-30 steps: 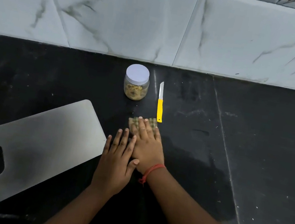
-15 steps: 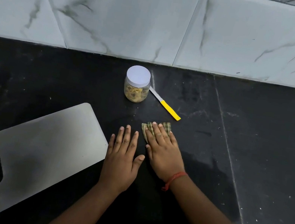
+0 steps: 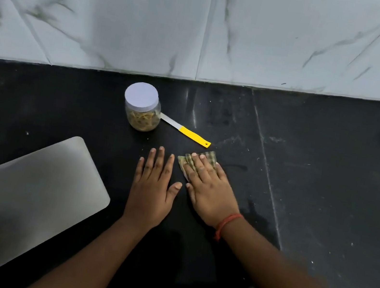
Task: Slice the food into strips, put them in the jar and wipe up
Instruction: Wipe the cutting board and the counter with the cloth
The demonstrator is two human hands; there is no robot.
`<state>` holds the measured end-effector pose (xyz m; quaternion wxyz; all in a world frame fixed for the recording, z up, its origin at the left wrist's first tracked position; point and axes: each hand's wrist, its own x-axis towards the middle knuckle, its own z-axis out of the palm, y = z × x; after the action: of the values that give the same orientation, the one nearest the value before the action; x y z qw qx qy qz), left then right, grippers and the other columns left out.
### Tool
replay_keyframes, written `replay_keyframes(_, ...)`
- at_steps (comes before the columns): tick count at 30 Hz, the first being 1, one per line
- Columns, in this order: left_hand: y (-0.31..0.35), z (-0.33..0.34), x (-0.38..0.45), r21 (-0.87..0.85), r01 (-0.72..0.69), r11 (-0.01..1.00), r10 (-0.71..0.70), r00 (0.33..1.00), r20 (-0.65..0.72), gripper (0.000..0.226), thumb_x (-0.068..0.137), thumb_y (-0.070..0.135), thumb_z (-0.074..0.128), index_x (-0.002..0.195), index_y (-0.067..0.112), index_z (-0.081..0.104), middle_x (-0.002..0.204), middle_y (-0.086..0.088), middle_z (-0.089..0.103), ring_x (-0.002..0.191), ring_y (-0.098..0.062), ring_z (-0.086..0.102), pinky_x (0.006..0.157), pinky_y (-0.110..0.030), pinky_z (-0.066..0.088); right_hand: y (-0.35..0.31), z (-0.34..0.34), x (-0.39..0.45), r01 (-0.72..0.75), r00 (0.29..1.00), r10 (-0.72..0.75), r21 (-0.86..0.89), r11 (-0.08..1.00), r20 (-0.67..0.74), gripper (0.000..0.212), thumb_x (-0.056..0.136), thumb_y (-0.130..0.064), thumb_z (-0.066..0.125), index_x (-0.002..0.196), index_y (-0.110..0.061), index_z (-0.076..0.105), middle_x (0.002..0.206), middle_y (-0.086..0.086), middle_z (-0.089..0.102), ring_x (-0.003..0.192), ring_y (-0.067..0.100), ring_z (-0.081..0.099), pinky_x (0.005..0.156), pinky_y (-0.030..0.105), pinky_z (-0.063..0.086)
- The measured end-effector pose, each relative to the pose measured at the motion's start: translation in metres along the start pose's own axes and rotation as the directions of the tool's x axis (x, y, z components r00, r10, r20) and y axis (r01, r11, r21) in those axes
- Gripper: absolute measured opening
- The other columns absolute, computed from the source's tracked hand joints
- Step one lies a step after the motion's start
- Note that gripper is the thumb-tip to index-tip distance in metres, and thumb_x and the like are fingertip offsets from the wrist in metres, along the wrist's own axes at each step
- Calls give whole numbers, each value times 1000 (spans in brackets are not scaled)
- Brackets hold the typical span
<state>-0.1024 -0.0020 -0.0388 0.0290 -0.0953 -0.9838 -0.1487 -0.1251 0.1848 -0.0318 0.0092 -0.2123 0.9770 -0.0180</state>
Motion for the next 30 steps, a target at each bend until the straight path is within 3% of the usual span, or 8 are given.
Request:
replay_keyframes(5, 17, 2, 11, 24, 6, 1000, -6, 1000, -1, 74, 103, 56, 4, 158, 12, 25, 167, -14, 12, 155, -29, 5, 124, -50, 6, 32, -4, -10, -334, 942, 335, 59, 941, -19, 55, 100, -40, 29, 153, -25, 25, 162, 3, 18, 149, 22, 15, 118, 48, 20)
replay_keyframes(8, 27, 8, 13, 48, -15, 999, 14, 999, 32, 75, 103, 57, 4, 158, 12, 26, 167, -14, 13, 155, -30, 8, 124, -51, 7, 39, -2, -30, 41, 999, -41, -6, 999, 18, 56, 99, -40, 30, 153, -25, 26, 162, 4, 19, 149, 22, 17, 119, 46, 19)
replay_keyframes(12, 35, 13, 18, 94, -22, 995, 19, 999, 37, 74, 103, 57, 5, 158, 13, 28, 166, -14, 16, 155, -31, 10, 123, -52, 9, 77, -9, -35, -338, 941, 339, 47, 940, -12, 57, 100, -41, 27, 155, -25, 21, 162, 2, 16, 150, 21, 13, 120, 46, 17)
replay_keyframes(16, 43, 15, 22, 105, -21, 994, 17, 999, 39, 76, 103, 59, 3, 157, 13, 29, 166, -15, 17, 154, -32, 11, 123, -54, 12, 85, -5, -59, -11, 999, 11, -18, 1000, 33, 57, 101, -43, 27, 155, -25, 19, 163, 1, 12, 150, 20, 11, 120, 46, 17)
replay_keyframes(20, 57, 16, 27, 122, 0, 992, -4, 1000, 30, 75, 103, 58, 2, 158, 14, 27, 166, -15, 16, 155, -31, 9, 123, -54, 11, 102, -10, -65, -349, 937, 348, 20, 937, 20, 59, 100, -45, 24, 155, -24, 19, 163, 3, 13, 150, 22, 10, 119, 48, 17)
replay_keyframes(23, 65, 22, 27, 124, -17, 992, 12, 999, 48, 75, 103, 58, 3, 157, 14, 30, 166, -15, 17, 154, -31, 11, 123, -53, 11, 91, -7, -85, -39, 998, 38, 7, 999, 53, 60, 100, -44, 28, 155, -24, 18, 163, 2, 11, 151, 20, 9, 120, 48, 16)
replay_keyframes(27, 68, 27, 26, 147, -13, 989, 4, 998, 62, 75, 103, 58, 3, 157, 14, 31, 165, -15, 19, 154, -32, 13, 122, -54, 14, 104, -14, -97, -246, 968, 245, 27, 969, 50, 59, 100, -43, 26, 156, -25, 15, 164, 1, 7, 151, 19, 6, 120, 47, 12)
replay_keyframes(30, 67, 29, 25, 150, -36, 988, 27, 998, 59, 74, 104, 58, 4, 157, 14, 31, 165, -15, 18, 154, -31, 12, 123, -54, 13, 88, -10, -124, 4, 998, -7, 40, 999, 67, 61, 100, -42, 32, 156, -24, 16, 164, 1, 7, 151, 19, 6, 120, 46, 10)
